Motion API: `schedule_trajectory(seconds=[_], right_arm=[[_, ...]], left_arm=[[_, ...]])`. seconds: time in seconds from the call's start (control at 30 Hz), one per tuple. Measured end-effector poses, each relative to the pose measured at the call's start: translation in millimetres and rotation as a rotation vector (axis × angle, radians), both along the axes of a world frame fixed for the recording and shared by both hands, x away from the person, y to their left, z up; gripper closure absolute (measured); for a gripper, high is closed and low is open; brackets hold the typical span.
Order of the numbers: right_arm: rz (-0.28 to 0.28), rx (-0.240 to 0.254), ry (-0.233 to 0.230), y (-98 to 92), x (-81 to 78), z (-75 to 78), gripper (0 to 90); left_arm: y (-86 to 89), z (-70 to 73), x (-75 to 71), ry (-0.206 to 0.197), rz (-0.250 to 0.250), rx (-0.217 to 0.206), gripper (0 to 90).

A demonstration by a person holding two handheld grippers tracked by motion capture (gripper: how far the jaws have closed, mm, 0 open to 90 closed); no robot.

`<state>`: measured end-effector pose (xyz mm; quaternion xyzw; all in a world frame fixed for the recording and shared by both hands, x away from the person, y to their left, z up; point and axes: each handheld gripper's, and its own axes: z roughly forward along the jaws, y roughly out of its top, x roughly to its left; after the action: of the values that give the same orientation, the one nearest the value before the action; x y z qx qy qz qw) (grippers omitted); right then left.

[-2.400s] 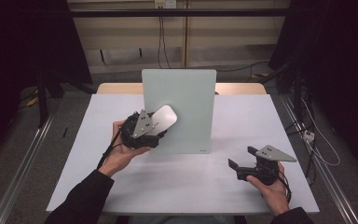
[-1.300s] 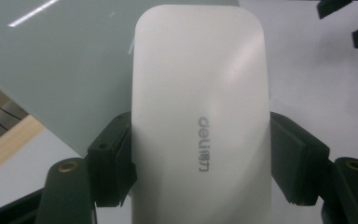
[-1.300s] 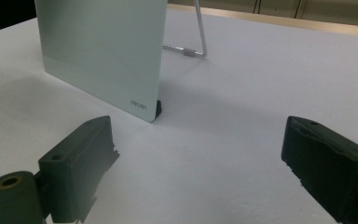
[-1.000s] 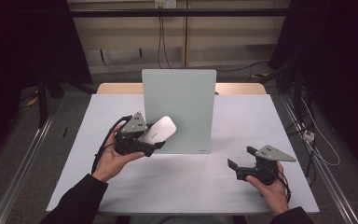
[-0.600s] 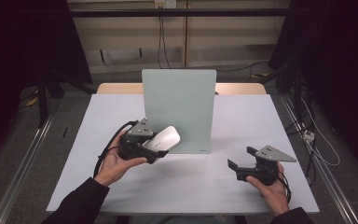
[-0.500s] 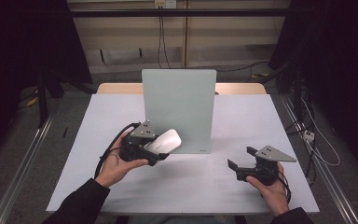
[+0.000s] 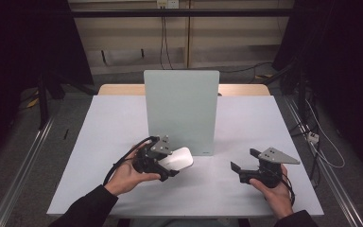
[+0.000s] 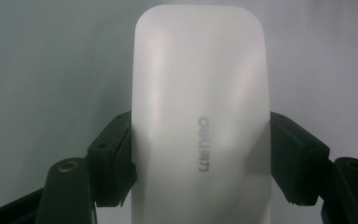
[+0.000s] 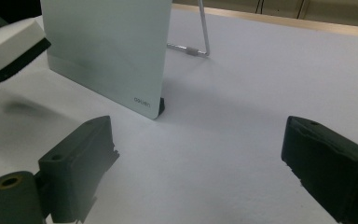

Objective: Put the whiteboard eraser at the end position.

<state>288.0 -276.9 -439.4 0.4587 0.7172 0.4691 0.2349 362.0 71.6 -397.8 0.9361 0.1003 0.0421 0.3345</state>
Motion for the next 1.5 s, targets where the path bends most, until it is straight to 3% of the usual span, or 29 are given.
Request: schedule_trajectory(seconds=[0.17, 0.53, 1.27, 1.5], right_arm=[[0.003, 0.001, 0.000, -0.3, 0.0, -0.2, 9.0], [0.004, -0.005, 0.001, 0.3, 0.6, -0.3, 9.0], [0.004, 0.002, -0.004, -0.4, 0.3, -0.2, 9.0], [0.004, 0.002, -0.001, 0.2, 0.0, -0.1, 9.0]], left_arm=[[-7.2, -8.4, -0.2, 0.033, -0.012, 0.037, 31.0], [-24.1, -21.5, 1.3, 0.064, -0.039, 0.089, 31.0], [-43.7, -36.7, -2.5, 0.061, -0.077, 0.133, 30.8], [-42.3, -39.4, 0.2, 0.081, -0.065, 0.104, 30.6]])
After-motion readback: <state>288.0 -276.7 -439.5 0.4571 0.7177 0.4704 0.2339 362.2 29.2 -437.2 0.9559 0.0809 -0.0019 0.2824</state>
